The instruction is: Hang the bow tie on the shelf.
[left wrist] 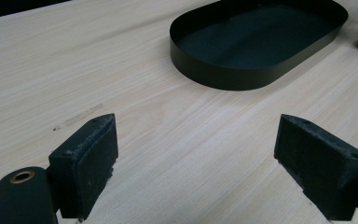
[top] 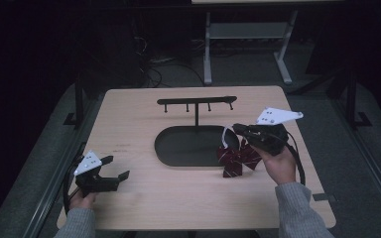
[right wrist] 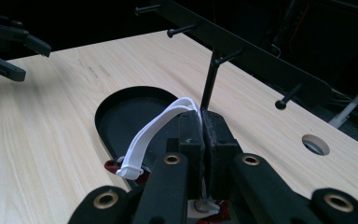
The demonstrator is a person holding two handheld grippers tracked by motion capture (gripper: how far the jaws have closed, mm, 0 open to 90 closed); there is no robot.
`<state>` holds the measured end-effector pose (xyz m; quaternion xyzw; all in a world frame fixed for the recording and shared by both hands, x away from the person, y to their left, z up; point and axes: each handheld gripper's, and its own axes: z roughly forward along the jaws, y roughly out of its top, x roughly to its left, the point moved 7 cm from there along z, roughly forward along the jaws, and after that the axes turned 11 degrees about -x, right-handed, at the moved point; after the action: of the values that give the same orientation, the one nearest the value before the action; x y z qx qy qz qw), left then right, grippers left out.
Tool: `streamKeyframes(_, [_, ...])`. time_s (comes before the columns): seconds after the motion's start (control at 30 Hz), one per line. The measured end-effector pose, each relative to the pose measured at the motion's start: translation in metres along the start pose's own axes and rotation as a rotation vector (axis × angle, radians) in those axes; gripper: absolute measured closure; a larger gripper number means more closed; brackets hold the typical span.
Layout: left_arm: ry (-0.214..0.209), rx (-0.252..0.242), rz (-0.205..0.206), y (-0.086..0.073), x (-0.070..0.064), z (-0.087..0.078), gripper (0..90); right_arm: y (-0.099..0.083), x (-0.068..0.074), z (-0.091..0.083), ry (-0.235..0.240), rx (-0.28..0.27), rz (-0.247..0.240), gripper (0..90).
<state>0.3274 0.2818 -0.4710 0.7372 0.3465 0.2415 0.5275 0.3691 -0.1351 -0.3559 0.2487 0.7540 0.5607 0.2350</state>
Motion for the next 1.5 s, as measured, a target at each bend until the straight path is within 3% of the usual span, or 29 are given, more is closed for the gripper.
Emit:
streamKeyframes(0.7, [-0.007,-0.001,0.000,0.000,0.000,0.001,13.0,0.015,0.001,0.026,0.028,-0.002,-0.002,86.8])
streamKeyframes(1.03, [-0.008,0.003,0.000,-0.001,0.001,0.001,13.0,0.029,0.004,0.048,0.051,0.000,-0.018,86.8])
streamKeyframes(1.5, [-0.008,-0.004,-0.009,0.000,0.000,0.000,13.0,0.042,-0.014,0.071,0.018,0.009,-0.005,86.8])
